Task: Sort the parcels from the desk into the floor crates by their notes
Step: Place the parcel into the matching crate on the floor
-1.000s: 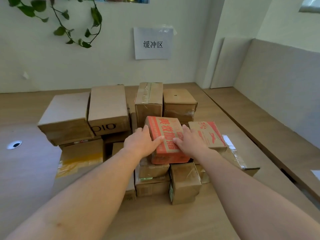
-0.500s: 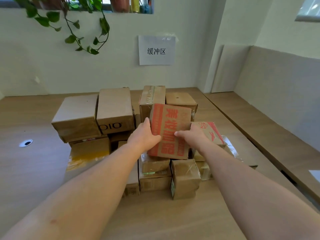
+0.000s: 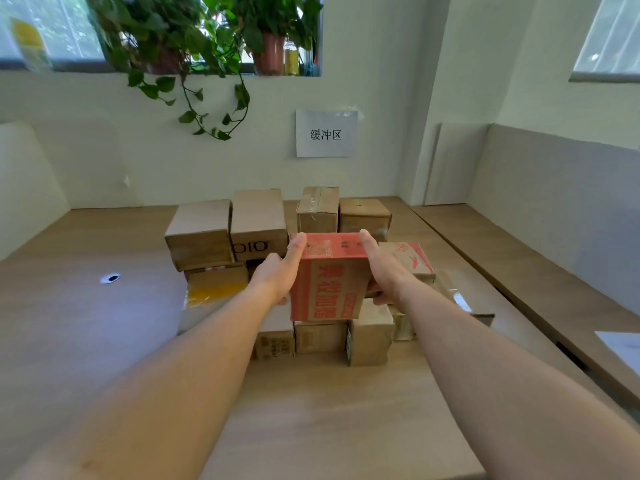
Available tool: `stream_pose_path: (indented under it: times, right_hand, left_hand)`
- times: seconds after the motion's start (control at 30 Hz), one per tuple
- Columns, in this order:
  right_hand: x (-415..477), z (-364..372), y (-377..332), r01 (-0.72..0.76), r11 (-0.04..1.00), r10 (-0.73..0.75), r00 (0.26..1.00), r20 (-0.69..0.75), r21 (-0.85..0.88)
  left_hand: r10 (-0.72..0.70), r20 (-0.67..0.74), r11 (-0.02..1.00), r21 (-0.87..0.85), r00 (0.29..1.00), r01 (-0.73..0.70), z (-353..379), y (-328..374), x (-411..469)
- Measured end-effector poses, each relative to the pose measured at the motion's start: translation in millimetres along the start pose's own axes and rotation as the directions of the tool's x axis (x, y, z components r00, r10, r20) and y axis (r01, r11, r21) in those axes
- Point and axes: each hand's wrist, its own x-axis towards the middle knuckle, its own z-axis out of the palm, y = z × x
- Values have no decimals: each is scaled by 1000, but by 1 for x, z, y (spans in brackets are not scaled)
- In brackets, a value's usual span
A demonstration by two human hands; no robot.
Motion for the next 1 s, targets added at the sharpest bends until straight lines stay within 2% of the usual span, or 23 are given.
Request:
stream_pose_path:
  times: [0.17, 0.47, 0.6, 0.73, 0.83, 1.0]
  right_hand:
    - [-19, 31, -4, 95, 991, -92, 995, 31, -98]
    - [-44, 123, -10, 244, 951, -170, 926, 337, -191]
    - [-60, 174, -18, 335, 901, -202, 887, 415, -276]
    - [-90, 229, -25, 391, 884, -213, 825, 523, -257]
    - [-120, 273, -31, 445, 860, -219, 763, 608, -250]
    - [-186, 349, -36, 556, 803, -267, 657, 705, -214]
  left_hand:
    - [-23, -125, 999, -39, 992, 18, -25, -25, -38]
    - [-170, -280, 985, -79, 945, 154, -96, -93, -91]
    - [-213, -319, 977, -63, 924, 203, -130, -119, -124]
    - [-287, -376, 957, -65, 881, 284, -168, -151, -166]
    - [-337, -404, 941, -131, 851, 310, -200, -179, -204]
    - [-431, -488, 902, -218, 759, 372, -256, -227, -282]
